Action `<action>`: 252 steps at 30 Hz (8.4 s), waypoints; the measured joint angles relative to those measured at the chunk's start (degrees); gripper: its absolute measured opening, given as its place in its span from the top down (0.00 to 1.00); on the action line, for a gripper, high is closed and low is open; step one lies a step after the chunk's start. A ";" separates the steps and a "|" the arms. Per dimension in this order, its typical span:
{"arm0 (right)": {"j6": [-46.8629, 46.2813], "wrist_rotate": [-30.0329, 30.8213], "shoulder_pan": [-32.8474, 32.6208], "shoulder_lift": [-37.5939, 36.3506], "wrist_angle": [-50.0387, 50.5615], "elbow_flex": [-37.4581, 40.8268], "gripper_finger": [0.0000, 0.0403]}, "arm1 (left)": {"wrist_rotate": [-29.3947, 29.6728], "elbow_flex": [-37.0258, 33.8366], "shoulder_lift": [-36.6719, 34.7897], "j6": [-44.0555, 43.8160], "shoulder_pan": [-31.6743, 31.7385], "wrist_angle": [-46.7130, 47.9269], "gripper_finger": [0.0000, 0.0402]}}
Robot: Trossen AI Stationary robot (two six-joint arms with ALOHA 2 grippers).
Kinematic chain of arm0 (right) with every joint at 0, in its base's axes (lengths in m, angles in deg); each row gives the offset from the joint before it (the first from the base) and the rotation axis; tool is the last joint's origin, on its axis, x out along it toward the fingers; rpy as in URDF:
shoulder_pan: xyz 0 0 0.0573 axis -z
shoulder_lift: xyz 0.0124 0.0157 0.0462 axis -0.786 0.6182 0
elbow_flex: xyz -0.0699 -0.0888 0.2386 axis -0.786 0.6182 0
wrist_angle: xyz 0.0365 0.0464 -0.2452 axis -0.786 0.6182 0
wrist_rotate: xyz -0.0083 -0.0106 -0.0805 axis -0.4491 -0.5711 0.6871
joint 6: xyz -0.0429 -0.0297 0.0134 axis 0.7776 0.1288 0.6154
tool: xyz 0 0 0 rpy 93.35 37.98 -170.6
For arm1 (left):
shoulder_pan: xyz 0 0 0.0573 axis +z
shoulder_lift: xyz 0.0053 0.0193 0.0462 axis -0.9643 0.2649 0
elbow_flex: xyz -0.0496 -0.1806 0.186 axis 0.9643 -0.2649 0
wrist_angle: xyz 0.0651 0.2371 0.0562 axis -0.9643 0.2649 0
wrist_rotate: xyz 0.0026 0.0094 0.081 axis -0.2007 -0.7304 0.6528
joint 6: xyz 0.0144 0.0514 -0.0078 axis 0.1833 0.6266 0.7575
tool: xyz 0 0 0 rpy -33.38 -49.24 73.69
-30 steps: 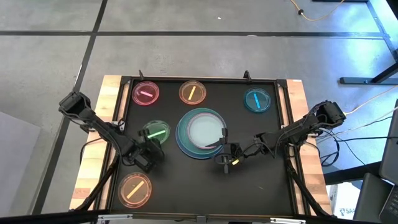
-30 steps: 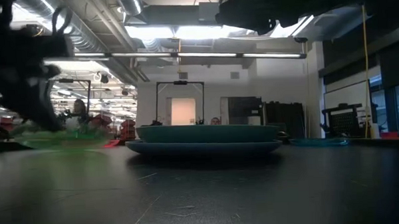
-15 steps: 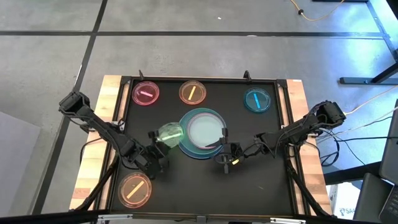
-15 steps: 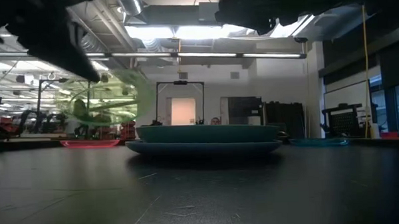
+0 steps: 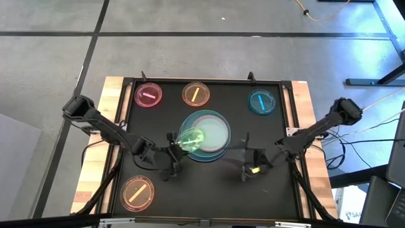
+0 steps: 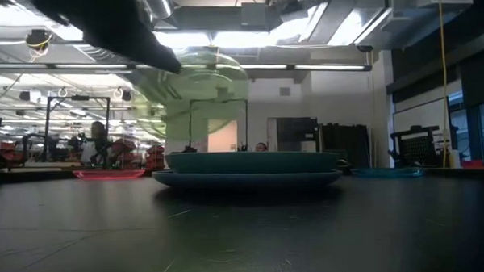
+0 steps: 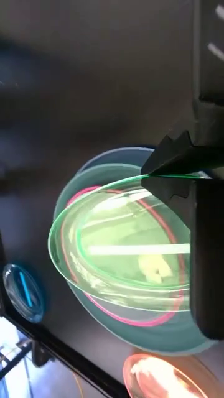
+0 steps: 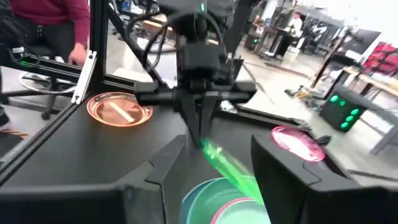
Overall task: Stack plastic plates
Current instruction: Stack the green transparent plate on top of the gray plate, then stack the bottom orange transparent plate on top of the green transparent plate, then stack the pink transparent plate on top of the orange transparent plate
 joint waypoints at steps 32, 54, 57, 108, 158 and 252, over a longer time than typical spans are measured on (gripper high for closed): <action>0.87 15.05 -5.10 -3.00 9.85 0.00 0.58 | -15.02 -0.02 17.13 11.54 17.78 -23.10 0.99; 0.53 15.00 -5.10 -2.98 9.81 0.00 0.58 | -18.84 4.63 9.83 7.24 14.14 0.86 0.72; -0.56 14.65 -5.10 -2.98 9.92 0.00 0.58 | -19.34 8.27 7.88 1.91 10.15 10.26 0.72; 3.66 17.03 -1.82 -2.93 10.32 0.00 0.58 | -42.27 37.42 33.43 -67.02 -19.03 54.34 0.73; 0.78 13.09 -0.21 -2.93 11.49 0.00 0.58 | -41.04 36.52 33.84 -51.53 -19.53 62.68 0.99; -6.37 12.69 -0.23 -2.93 15.91 -0.02 0.58 | -7.09 31.34 12.59 -0.92 16.61 49.84 0.75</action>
